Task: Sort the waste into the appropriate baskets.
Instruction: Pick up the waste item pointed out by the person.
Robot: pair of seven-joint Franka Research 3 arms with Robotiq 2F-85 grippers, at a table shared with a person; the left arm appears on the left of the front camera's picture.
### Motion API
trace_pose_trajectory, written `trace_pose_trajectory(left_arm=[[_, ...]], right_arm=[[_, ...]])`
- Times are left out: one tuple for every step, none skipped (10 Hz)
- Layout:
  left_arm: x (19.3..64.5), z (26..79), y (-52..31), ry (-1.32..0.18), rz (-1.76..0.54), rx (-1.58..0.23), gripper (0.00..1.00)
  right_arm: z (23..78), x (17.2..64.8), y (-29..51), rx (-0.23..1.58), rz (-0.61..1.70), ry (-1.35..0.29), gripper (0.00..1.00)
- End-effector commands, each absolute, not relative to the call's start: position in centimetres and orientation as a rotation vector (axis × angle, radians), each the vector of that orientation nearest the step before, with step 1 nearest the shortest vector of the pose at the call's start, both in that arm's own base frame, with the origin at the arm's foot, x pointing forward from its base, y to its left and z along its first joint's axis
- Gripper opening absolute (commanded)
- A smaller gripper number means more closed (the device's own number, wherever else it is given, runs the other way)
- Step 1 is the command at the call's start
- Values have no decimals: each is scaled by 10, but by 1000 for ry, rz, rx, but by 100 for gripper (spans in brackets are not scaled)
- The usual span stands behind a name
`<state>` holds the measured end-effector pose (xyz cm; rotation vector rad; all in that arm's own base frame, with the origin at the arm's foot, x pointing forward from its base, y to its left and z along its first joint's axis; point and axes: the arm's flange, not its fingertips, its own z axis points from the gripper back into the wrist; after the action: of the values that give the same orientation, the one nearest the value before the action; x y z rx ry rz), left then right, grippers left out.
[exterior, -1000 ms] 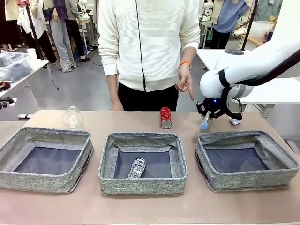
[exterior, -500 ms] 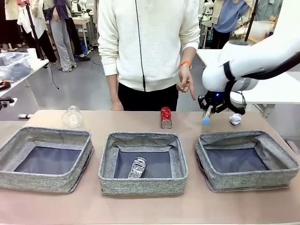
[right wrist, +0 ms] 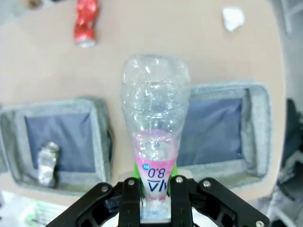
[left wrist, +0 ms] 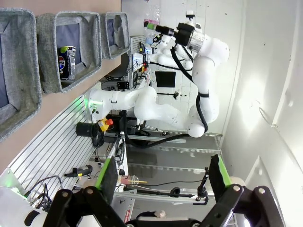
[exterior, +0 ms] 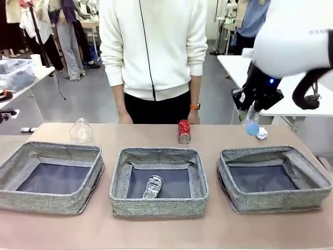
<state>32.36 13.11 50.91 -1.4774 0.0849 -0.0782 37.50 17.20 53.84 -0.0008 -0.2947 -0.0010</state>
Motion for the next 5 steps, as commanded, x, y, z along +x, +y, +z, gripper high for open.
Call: trace_pose_trajectory(left_arm=[[324,511,130,71,-81,-1485,100],[324,511,130,71,-81,-1485,100],[324,511,130,71,-81,-1485,100],[324,511,130,71,-81,-1485,100],[324,511,130,71,-81,-1485,100]], right_arm=[[537,399,156,8,-102,-267,0],[537,399,156,8,-102,-267,0],[537,399,156,8,-102,-267,0],[536,380,165,-6,-27,-288,21],[529,382,178,41,-13,-254,21]])
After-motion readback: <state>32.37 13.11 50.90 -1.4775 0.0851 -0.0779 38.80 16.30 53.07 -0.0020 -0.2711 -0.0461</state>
